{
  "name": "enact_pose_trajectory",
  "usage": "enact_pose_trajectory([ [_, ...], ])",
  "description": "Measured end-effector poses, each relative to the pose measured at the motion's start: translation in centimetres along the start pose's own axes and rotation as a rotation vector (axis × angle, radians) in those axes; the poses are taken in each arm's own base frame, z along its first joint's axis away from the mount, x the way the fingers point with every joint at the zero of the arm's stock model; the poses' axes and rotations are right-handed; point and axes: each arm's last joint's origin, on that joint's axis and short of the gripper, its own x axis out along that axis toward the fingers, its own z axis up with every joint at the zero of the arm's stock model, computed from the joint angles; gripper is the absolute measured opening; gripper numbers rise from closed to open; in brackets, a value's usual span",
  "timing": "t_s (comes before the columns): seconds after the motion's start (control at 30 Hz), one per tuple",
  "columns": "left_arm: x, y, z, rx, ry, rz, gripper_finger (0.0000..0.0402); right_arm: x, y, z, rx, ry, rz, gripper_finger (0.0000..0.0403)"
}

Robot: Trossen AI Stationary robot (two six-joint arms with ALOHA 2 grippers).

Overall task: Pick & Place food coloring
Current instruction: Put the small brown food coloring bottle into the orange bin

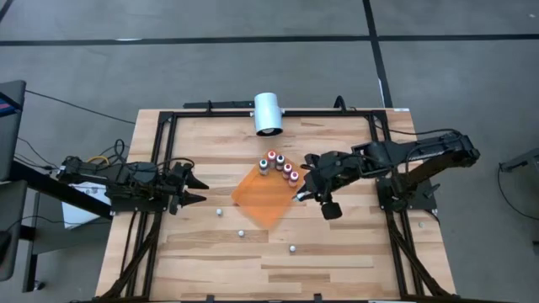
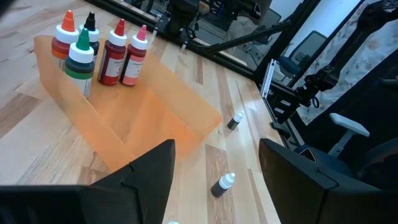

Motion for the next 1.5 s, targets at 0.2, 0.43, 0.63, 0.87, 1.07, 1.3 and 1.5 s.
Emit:
enact_pose_trajectory([
  [0.2,0.0,0.0,0.0,0.0,0.001,0.0,0.0224,1.2,-0.3,-0.2,0.074,0.047,-0.075,0.0054],
  [0.43,0.0,0.1,-0.1,0.0,0.01,0.007,0.0224,4.7,-1.9,0.5,0.184,0.142,-0.143,0.0055],
  [0.63,0.0,0.3,-0.4,0.003,0.028,0.053,0.0224,7.7,-4.6,2.2,0.273,0.244,-0.22,0.0055],
  [0.87,0.0,0.6,-0.8,0.025,0.066,0.101,0.0224,11.1,-7.8,3.4,0.377,0.312,-0.264,0.0056],
  [1.07,0.0,0.6,-0.9,0.122,0.09,0.079,0.0224,13.8,-9.2,3.1,0.472,0.386,-0.298,0.0056],
  [1.3,0.0,0.3,-0.5,0.196,0.045,0.046,0.0224,15.1,-8.8,1.9,0.541,0.484,-0.361,0.0056],
  [1.5,0.0,-0.1,-0.2,0.269,0.03,-0.052,0.0224,15.4,-9.0,1.9,0.585,0.463,-0.398,0.0056],
])
